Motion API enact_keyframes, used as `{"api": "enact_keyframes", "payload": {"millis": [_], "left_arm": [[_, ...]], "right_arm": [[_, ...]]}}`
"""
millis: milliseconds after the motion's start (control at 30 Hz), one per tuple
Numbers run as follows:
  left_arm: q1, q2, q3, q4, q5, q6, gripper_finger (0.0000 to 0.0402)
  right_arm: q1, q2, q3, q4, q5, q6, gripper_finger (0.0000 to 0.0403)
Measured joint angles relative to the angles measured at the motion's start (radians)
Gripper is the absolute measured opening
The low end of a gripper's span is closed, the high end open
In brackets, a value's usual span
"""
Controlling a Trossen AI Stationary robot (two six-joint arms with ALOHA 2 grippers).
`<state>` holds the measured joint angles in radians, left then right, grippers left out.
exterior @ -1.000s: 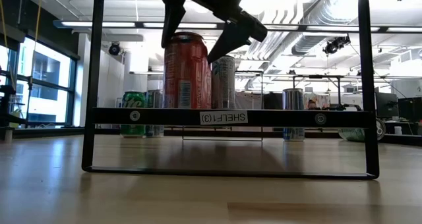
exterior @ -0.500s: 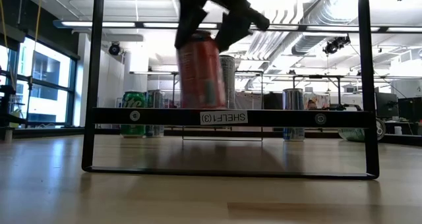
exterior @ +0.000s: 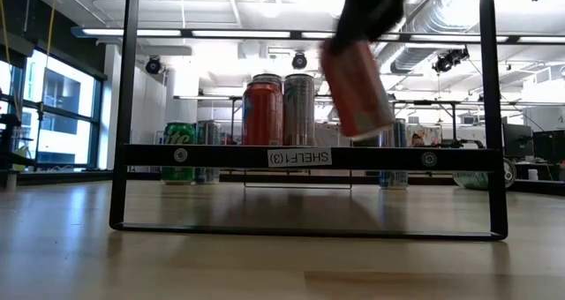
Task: Place canned beverage on shelf
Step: Put the left red soda can, aligned with the other red soda can on the shelf
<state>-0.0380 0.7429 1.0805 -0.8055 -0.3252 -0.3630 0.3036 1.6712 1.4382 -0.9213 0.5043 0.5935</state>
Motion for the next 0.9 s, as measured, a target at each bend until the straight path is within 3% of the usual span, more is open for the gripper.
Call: {"api": "enact_keyframes", "payload": {"millis": [233, 400, 633, 900], "left_arm": [[0.0, 0.001, 0.0, 0.0, -0.005, -0.001, 0.0397], [0.0, 0.007, 0.0, 0.0, -0.055, 0.056, 0.0397], [0.0, 0.037, 0.0, 0.003, -0.056, 0.051, 0.0397], [0.0, 0.086, 0.0, 0.002, -0.056, 0.052, 0.0397]], "right_arm": [[-0.068, -0.384, -0.465, 0.563, -0.173, -0.052, 0.028], [-0.148, -0.509, -0.658, 0.85, -0.387, -0.236, 0.028], [-0.253, -0.506, -0.714, 0.905, -0.675, -0.511, 0.028], [-0.345, -0.463, -0.66, 0.851, -0.801, -0.718, 0.028]]}}
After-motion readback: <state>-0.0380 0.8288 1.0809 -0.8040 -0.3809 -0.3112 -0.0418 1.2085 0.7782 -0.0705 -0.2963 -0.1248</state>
